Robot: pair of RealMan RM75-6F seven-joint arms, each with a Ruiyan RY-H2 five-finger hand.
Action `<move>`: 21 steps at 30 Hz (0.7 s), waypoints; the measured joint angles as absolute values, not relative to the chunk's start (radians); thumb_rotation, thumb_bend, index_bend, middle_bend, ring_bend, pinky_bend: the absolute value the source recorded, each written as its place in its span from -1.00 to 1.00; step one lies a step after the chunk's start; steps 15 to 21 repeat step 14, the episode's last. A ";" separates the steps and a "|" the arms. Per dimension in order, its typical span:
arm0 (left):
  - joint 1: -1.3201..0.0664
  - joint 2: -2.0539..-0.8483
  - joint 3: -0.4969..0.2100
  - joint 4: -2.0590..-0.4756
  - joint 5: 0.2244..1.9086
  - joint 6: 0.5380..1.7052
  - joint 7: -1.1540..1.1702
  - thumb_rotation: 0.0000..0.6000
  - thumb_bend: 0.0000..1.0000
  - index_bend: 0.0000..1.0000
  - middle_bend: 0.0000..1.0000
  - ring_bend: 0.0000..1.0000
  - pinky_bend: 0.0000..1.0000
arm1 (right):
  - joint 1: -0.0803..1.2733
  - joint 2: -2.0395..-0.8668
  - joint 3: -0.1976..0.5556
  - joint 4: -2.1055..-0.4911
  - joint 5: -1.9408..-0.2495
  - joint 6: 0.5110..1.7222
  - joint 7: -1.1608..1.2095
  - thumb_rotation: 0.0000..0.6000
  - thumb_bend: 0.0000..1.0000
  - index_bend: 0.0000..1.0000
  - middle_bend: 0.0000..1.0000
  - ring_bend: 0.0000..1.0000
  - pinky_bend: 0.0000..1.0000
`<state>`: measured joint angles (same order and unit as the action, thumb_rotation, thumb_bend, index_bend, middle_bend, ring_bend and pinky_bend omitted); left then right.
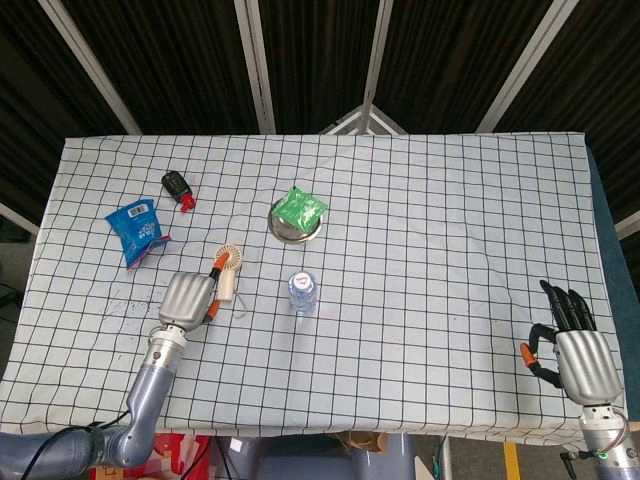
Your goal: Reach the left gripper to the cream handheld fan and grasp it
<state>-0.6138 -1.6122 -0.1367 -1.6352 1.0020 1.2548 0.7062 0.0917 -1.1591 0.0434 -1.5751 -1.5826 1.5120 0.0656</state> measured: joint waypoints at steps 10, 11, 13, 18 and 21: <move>-0.475 -1.422 -0.021 -1.749 1.240 1.420 0.559 1.00 -0.71 -1.00 -1.00 -1.00 -0.92 | 0.090 -1.160 0.044 -1.572 -1.582 1.516 0.055 1.00 -0.20 -1.00 -1.00 -1.00 -1.00; -0.455 -1.404 -0.002 -1.751 1.263 1.439 0.538 1.00 -0.71 -1.00 -1.00 -1.00 -0.94 | 0.090 -1.160 0.044 -1.572 -1.582 1.516 0.052 1.00 -0.20 -1.00 -1.00 -1.00 -1.00; -0.407 -1.361 0.041 -1.747 1.321 1.488 0.488 1.00 -0.71 -1.00 -1.00 -1.00 -0.94 | 0.090 -1.162 0.044 -1.572 -1.583 1.516 0.043 1.00 -0.20 -1.00 -1.00 -1.00 -1.00; -0.387 -1.343 0.058 -1.742 1.346 1.510 0.467 1.00 -0.71 -1.00 -1.00 -1.00 -0.94 | 0.090 -1.162 0.044 -1.573 -1.583 1.515 0.039 1.00 -0.20 -1.00 -1.00 -1.00 -1.00; -0.387 -1.343 0.058 -1.742 1.346 1.510 0.467 1.00 -0.71 -1.00 -1.00 -1.00 -0.94 | 0.090 -1.162 0.044 -1.573 -1.583 1.515 0.039 1.00 -0.20 -1.00 -1.00 -1.00 -1.00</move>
